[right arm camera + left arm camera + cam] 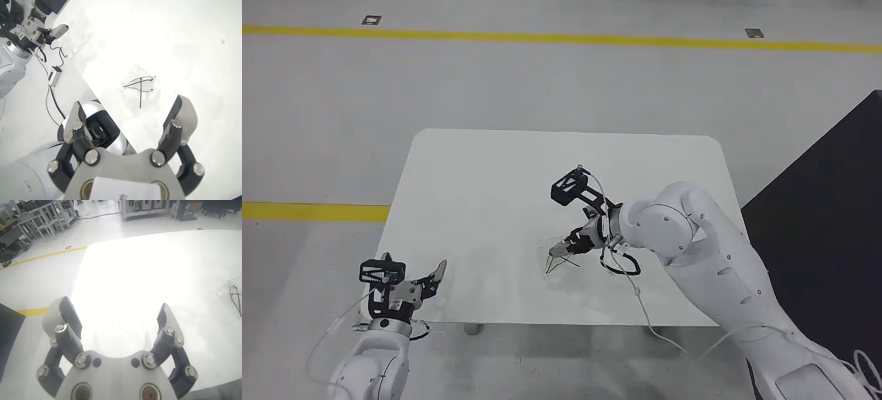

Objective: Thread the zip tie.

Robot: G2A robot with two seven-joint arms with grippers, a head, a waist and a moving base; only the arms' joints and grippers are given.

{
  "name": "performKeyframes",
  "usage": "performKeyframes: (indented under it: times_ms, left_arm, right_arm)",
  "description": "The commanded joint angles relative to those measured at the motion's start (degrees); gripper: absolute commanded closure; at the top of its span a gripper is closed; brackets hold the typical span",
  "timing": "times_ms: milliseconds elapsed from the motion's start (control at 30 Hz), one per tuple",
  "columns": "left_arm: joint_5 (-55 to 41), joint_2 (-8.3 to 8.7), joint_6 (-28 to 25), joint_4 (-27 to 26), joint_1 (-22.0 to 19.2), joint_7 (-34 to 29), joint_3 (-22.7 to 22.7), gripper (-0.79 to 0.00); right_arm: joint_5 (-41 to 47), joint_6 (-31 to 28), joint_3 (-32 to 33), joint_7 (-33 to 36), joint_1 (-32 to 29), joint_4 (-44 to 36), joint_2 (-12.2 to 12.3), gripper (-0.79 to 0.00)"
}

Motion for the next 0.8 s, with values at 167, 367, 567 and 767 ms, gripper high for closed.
performKeyframes:
  times_ms: [167, 367, 567, 767]
  left_arm:
    - [0.0, 0.0, 0.0, 0.0, 0.0, 0.0, 0.0, -0.785]
    - [0.0, 0.0, 0.0, 0.0, 0.0, 0.0, 0.0, -0.785]
    - [0.0, 0.0, 0.0, 0.0, 0.0, 0.0, 0.0, -0.785]
    - [0.0, 0.0, 0.0, 0.0, 0.0, 0.0, 0.0, -0.785]
  right_arm:
    - [1.7, 0.9, -8.9, 12.6, 8.4, 3.3, -1.9, -0.785]
    - [14.4, 3.2, -21.3, 12.6, 21.0, 14.1, -3.5, -0.785]
    - [15.3, 5.4, -26.5, 12.6, 26.4, 18.8, -3.8, -0.785]
    - [15.6, 5.1, -26.4, 12.1, 26.1, 18.7, -3.8, -0.785]
